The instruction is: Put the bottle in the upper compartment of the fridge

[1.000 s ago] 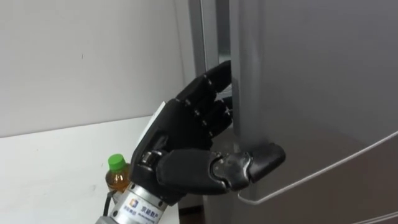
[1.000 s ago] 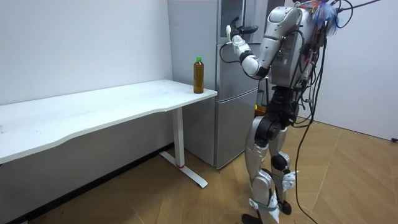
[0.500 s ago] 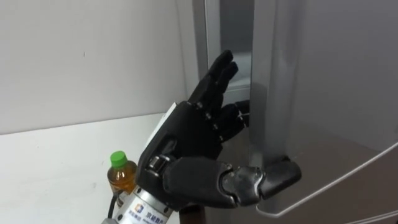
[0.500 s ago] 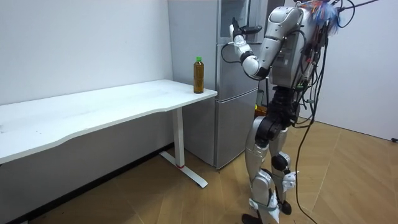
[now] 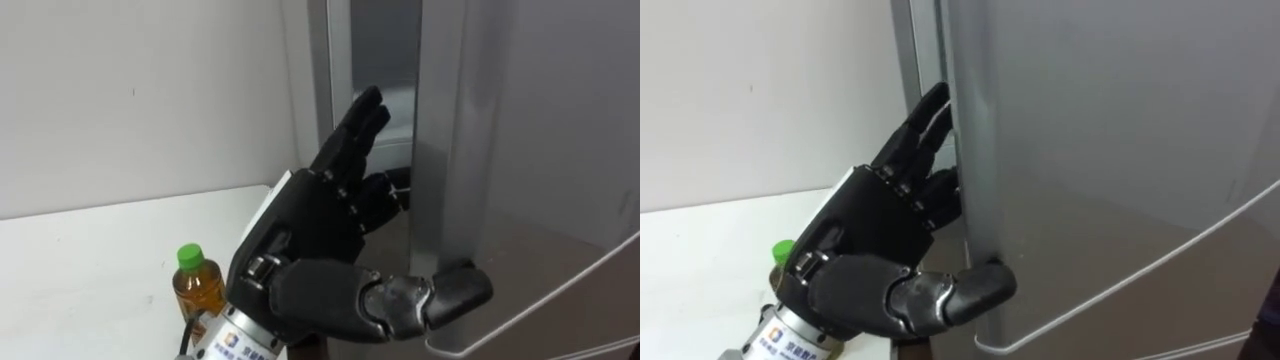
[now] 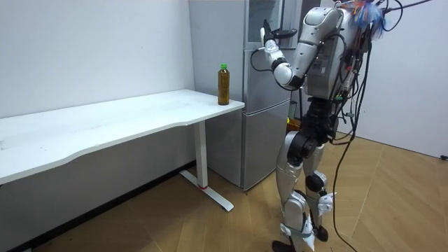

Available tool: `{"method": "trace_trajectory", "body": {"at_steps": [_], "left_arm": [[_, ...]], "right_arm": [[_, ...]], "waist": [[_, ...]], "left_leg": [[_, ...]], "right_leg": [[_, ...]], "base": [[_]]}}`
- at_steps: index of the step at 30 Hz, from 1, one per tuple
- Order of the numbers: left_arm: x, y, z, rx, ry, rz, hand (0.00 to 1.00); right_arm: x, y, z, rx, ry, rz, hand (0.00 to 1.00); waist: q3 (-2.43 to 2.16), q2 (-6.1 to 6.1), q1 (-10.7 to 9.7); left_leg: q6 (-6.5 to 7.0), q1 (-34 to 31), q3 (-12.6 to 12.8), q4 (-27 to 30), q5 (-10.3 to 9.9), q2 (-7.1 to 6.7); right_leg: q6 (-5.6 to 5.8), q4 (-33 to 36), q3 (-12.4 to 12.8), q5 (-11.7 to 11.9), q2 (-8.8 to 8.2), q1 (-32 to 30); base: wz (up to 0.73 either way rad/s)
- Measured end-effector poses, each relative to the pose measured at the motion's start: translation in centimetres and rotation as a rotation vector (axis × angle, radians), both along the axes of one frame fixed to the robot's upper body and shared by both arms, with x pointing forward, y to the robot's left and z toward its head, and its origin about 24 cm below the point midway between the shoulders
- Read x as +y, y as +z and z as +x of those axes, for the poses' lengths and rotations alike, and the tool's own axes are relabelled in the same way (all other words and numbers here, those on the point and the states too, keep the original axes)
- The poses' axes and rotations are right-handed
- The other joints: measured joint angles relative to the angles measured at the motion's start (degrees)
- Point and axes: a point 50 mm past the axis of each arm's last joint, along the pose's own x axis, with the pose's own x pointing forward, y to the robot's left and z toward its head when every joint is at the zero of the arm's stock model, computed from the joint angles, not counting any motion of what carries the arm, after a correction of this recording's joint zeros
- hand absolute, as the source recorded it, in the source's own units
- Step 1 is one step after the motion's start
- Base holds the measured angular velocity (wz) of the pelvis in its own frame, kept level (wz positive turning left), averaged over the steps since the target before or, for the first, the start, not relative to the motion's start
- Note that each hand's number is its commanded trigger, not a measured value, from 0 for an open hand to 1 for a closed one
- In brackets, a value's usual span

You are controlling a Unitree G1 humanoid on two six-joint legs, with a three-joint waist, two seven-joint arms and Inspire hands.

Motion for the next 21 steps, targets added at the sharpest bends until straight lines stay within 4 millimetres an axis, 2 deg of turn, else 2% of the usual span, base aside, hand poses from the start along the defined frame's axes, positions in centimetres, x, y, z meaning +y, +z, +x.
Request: {"method": "trace_trajectory", "body": {"at_steps": [10, 16, 21], "left_arm": [[-0.8, -0.1, -0.6, -0.027, -0.062, 0.000, 0.00], [-1.3, -0.2, -0.9, -0.021, -0.124, -0.018, 0.00], [-3.0, -0.5, -1.9, -0.014, -0.256, -0.032, 0.00]], "right_arm": [[0.1, 0.0, 0.1, -0.004, 0.016, -0.003, 0.00], [0.2, 0.1, 0.6, -0.013, 0.026, -0.003, 0.00], [0.2, 0.1, 0.9, -0.023, 0.031, -0.003, 0.00]], "waist": [[-0.28, -0.26, 0.02], [-0.29, -0.32, -1.87], [-0.42, 0.17, -3.61]], "left_leg": [[0.07, -0.26, 1.24, 0.00, -0.01, 0.16], [0.25, -0.39, 1.91, -0.09, -0.11, 0.23], [0.25, -0.46, 3.05, -0.61, -0.12, 0.91]], "right_leg": [[0.04, 0.16, 0.98, 0.32, 0.02, -0.58], [0.16, 0.14, 1.62, 0.63, 0.06, -0.93], [0.03, 0.08, 2.75, 0.95, 0.43, -1.55]], "base": [[-0.05], [-0.07], [-0.12]]}}
